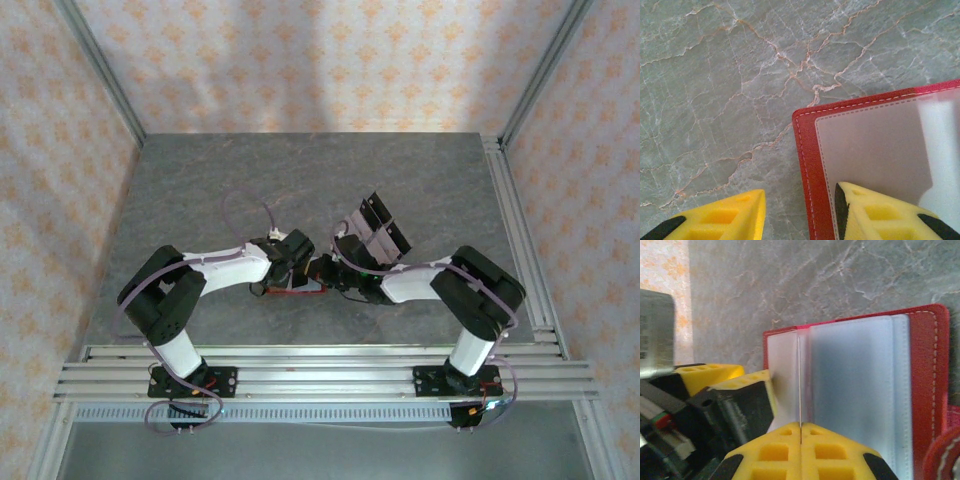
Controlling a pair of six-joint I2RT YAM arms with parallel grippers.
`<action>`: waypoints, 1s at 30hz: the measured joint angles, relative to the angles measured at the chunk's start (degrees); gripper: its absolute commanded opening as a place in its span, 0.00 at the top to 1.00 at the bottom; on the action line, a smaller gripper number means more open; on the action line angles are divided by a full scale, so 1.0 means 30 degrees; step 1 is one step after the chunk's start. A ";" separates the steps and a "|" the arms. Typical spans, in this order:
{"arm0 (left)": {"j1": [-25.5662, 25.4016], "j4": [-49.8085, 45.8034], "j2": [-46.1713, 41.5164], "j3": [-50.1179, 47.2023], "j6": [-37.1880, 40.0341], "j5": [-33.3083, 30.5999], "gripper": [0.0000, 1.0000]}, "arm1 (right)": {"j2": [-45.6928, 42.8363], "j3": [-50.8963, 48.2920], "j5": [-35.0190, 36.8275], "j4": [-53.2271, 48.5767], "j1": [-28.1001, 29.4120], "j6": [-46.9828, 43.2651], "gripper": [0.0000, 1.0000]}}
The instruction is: Put the credit cards into the card holder
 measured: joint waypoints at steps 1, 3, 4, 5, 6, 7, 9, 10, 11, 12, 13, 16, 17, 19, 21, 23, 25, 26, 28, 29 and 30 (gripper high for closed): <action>0.0000 0.0000 0.0007 0.0000 0.0000 -0.0007 0.59 | 0.0138 0.0000 -0.0015 0.0080 0.0000 -0.0051 1.00; 0.0000 0.0000 0.0022 0.0000 0.0000 -0.0007 0.59 | 0.0342 0.0000 -0.0044 0.0299 0.0000 -0.0124 1.00; 0.0000 0.0000 0.0022 0.0000 -0.0007 -0.0007 0.59 | 0.0393 0.0000 -0.0058 0.0401 0.0000 -0.0131 1.00; 0.0000 0.0007 0.0022 0.0000 0.0000 -0.0007 0.59 | 0.0430 0.0000 -0.0051 0.0510 -0.0007 -0.0175 1.00; 0.0000 0.0000 0.0022 0.0000 0.0000 0.0000 0.59 | 0.0481 0.0000 -0.0051 0.0648 -0.0015 -0.0182 1.00; 0.0000 0.0007 0.0022 0.0000 -0.0007 -0.0007 0.59 | 0.0532 0.0000 -0.0058 0.0772 -0.0044 -0.0182 1.00; 0.0000 0.0000 0.0022 0.0000 0.0000 0.0000 0.59 | 0.0670 -0.0007 -0.0051 0.1056 -0.0124 -0.0182 1.00; 0.0000 0.0000 0.0022 0.0000 -0.0007 -0.0007 0.59 | 0.0699 -0.0029 -0.0051 0.1180 -0.0153 -0.0175 1.00; 0.0000 0.0000 0.0036 0.0000 0.0000 -0.0007 0.59 | 0.0707 -0.0066 -0.0051 0.1311 -0.0211 -0.0175 1.00; 0.0000 0.0007 0.0036 0.0000 -0.0007 -0.0007 0.59 | 0.0714 -0.0102 -0.0051 0.1428 -0.0262 -0.0175 1.00; 0.0000 0.0007 0.0036 0.0000 -0.0007 -0.0007 0.59 | 0.0729 -0.0117 -0.0051 0.1486 -0.0313 -0.0168 1.00; 0.0000 0.0007 0.0036 0.0000 0.0000 -0.0007 0.59 | 0.0845 -0.0219 -0.0058 0.1741 -0.0423 -0.0153 1.00; 0.0000 0.0000 0.0036 0.0000 0.0000 -0.0007 0.59 | 0.0925 -0.0240 -0.0066 0.1851 -0.0452 -0.0102 1.00; 0.0000 0.0000 0.0036 0.0000 -0.0007 -0.0007 0.59 | 0.1056 -0.0277 -0.0087 0.2011 -0.0452 -0.0087 1.00; 0.0000 0.0007 0.0036 0.0000 -0.0007 -0.0007 0.59 | 0.1137 -0.0313 -0.0204 0.2208 -0.0452 -0.0029 1.00; 0.0000 0.0000 0.0044 0.0000 -0.0007 -0.0007 0.59 | 0.1209 -0.0350 -0.0342 0.2426 -0.0452 -0.0015 1.00; 0.0000 0.0007 0.0066 0.0000 -0.0007 -0.0007 0.59 | 0.1275 -0.0423 -0.0510 0.2586 -0.0452 0.0044 1.00; 0.0000 0.0007 0.0066 0.0000 0.0000 -0.0007 0.59 | 0.1290 -0.0466 -0.0590 0.2630 -0.0452 0.0066 1.00; 0.0000 0.0007 0.0066 0.0000 -0.0007 -0.0007 0.59 | 0.1311 -0.0583 -0.0736 0.2776 -0.0452 0.0189 1.00; 0.0000 0.0007 0.0073 0.0000 -0.0007 -0.0007 0.60 | 0.1311 -0.0648 -0.0816 0.2871 -0.0452 0.0197 1.00; 0.0000 0.0007 0.0073 0.0000 -0.0007 -0.0007 0.60 | 0.1311 -0.0721 -0.0896 0.2987 -0.0452 0.0248 1.00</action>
